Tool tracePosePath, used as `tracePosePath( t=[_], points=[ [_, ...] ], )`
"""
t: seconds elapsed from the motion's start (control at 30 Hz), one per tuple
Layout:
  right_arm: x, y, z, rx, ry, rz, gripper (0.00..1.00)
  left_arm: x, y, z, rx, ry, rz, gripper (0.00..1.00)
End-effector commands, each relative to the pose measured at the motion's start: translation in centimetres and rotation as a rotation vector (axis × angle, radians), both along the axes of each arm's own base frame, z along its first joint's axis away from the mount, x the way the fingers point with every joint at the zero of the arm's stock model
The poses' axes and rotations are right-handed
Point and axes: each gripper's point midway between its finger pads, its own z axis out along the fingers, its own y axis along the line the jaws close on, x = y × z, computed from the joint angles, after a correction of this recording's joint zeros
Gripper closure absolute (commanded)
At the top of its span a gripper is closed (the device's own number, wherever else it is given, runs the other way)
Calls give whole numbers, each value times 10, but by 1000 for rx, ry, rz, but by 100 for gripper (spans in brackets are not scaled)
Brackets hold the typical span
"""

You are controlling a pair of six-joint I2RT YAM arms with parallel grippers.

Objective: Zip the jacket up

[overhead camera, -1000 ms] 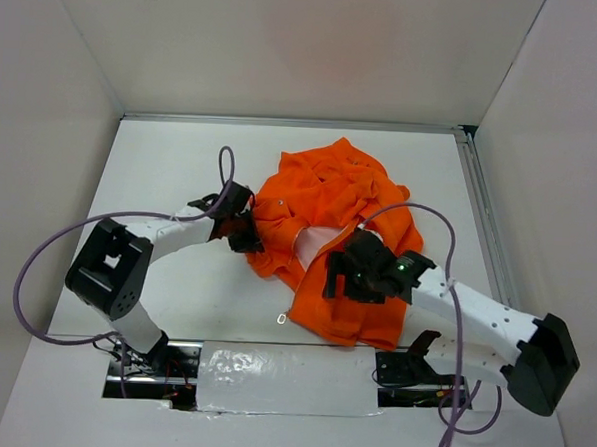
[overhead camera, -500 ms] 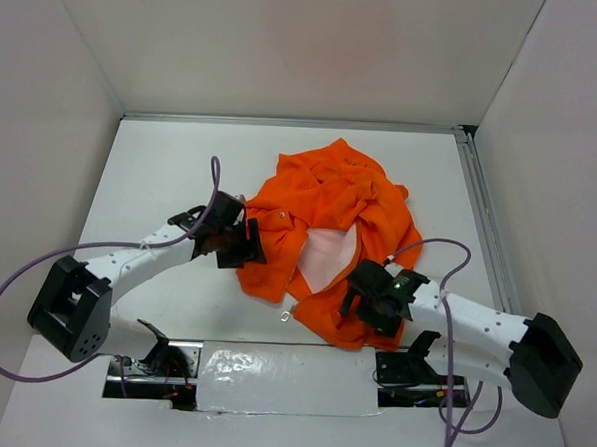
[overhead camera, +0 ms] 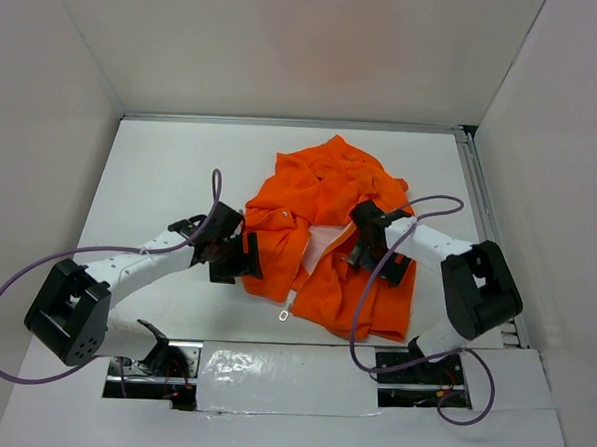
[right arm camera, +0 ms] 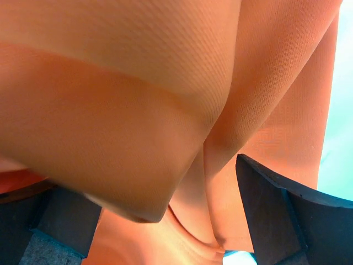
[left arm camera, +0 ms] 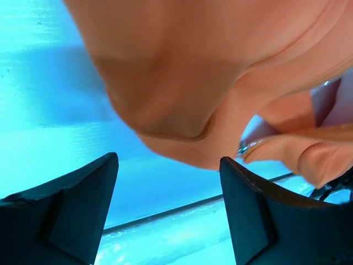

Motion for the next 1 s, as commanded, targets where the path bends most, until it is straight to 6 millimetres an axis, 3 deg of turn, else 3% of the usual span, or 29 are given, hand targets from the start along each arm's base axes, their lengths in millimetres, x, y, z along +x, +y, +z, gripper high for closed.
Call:
tracePosePath(
  t=[0.0, 0.07, 0.1, 0.17, 0.23, 0.43, 0.47, 0.57, 0.7, 0.77, 0.83, 0.87, 0.9, 0.93, 0.97],
  points=[
    [26, -14, -6, -43, -3, 43, 0, -2, 0, 8, -8, -16, -9, 13],
    [32, -19, -11, -60, 42, 60, 2, -1, -1, 11, -8, -22, -11, 11],
    [46, -19, -5, -66, 20, 58, 2, 0, -1, 12, -9, -29, -13, 10],
    [54, -27, -6, -101, 52, 78, 2, 2, -3, 14, -15, -34, -21, 6],
    [74, -28, -4, -91, 48, 118, 1, 2, -5, 17, -22, -30, -28, 1],
    [123, -37, 5, -11, 11, 294, 3, 9, -16, 26, -63, -48, -64, 1],
    [130, -46, 10, -66, -8, 295, 3, 10, -17, 27, -64, -49, -66, 1],
    [140, -57, 59, -171, -124, 254, 0, 8, -18, 28, -77, -50, -76, 1],
    [125, -38, 118, -128, -327, 222, 0, 0, -17, 33, -106, -56, -75, 1],
    [102, -24, 147, -89, -444, 211, 0, -8, -16, 36, -126, -67, -73, 1],
    [83, -5, 159, -24, -500, 255, 0, -15, -13, 43, -146, -89, -79, 1],
    [63, 10, 164, 35, -536, 304, 0, -16, -13, 44, -149, -95, -81, 1],
    [52, 32, 164, 144, -545, 335, 0, -19, -12, 45, -156, -103, -82, 1],
    [38, 41, 151, 193, -522, 357, 0, -21, -13, 46, -159, -105, -80, 1],
    [23, 60, 154, 263, -540, 409, 0, -23, -13, 46, -160, -102, -79, 1]
  ],
)
